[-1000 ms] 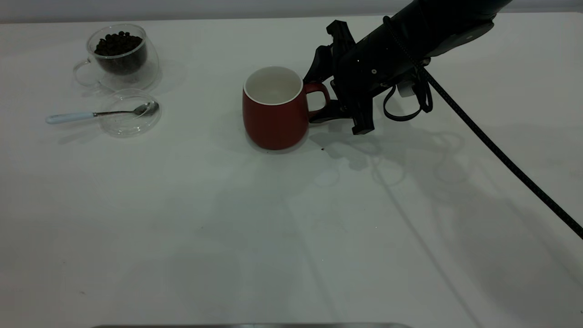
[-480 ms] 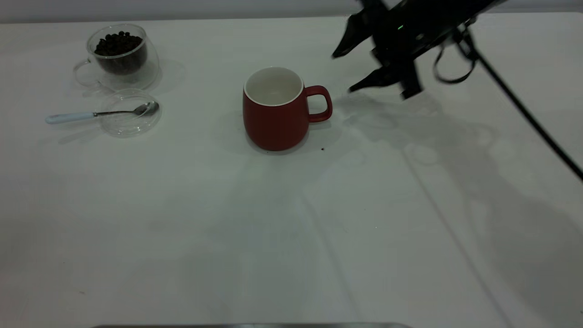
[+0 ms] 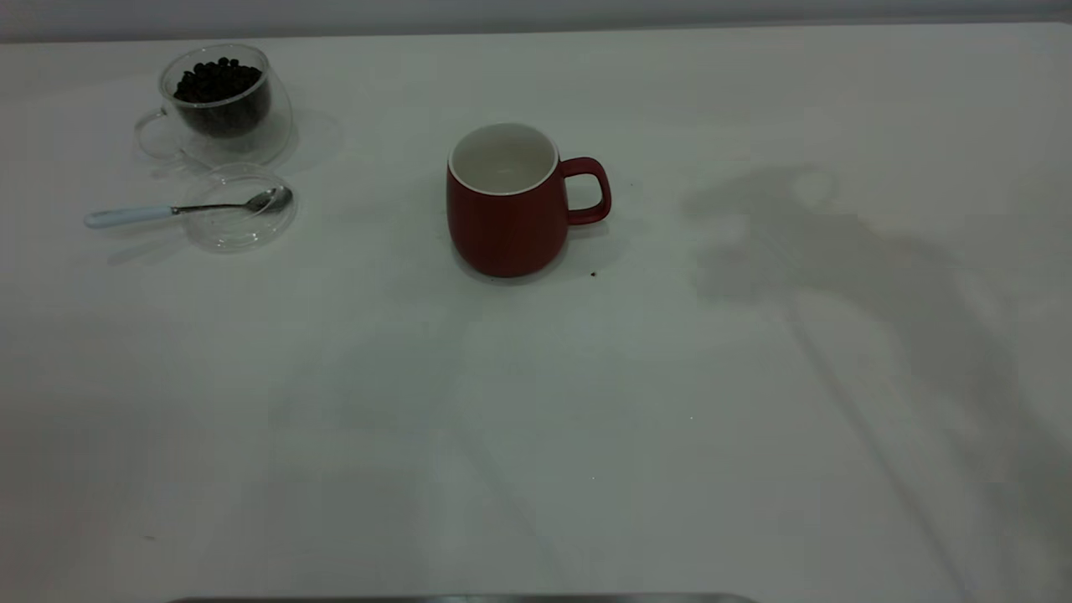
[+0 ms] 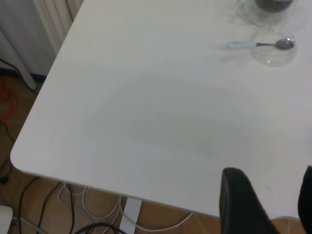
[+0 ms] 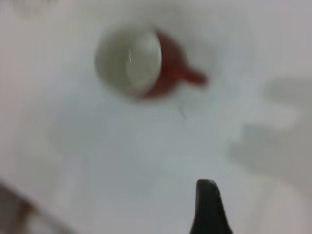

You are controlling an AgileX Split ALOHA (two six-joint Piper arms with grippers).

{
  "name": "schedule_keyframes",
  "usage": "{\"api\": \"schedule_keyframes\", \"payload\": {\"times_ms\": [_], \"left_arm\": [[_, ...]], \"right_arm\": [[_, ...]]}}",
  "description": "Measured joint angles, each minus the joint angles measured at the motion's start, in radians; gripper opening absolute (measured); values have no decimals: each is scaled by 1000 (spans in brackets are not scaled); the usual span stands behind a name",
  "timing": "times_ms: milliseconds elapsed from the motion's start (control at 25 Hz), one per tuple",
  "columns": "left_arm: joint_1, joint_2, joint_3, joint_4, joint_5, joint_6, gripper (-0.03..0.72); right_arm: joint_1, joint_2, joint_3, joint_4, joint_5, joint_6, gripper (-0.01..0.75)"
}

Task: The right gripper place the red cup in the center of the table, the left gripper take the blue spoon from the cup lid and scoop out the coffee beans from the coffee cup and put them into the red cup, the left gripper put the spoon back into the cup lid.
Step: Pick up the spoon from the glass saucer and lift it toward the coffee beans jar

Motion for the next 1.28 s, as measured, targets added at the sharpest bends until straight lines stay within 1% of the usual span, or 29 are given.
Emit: {"api": "schedule_keyframes", "payload": {"times_ms": [120, 240, 320, 480, 640, 760, 960, 1120, 1200, 1280], "left_arm": [[0, 0, 0, 0, 0, 0, 354], [0, 0, 0, 0, 0, 0, 354], [0, 0, 0, 0, 0, 0, 354], [0, 0, 0, 0, 0, 0, 354], [0, 0, 0, 0, 0, 0, 354], [0, 0, 0, 0, 0, 0, 354], [0, 0, 0, 0, 0, 0, 354], [0, 0, 0, 0, 0, 0, 354], [0, 0, 0, 0, 0, 0, 354], [0, 0, 0, 0, 0, 0, 354]], "right_arm": [[-3, -172, 5, -114, 187, 7, 561], [-3, -340, 73, -175, 263, 46, 561], [-3, -465, 158, -201, 274, 79, 561], [-3, -680, 407, -245, 278, 138, 561], [-3, -776, 652, -270, 254, 202, 561], [-3, -832, 774, -282, 236, 236, 561], [-3, -963, 890, -304, 239, 294, 561], [-9, -1070, 940, -319, 256, 323, 561], [-36, -1123, 940, -319, 257, 327, 561], [-88, -1182, 940, -320, 258, 328, 561]]}}
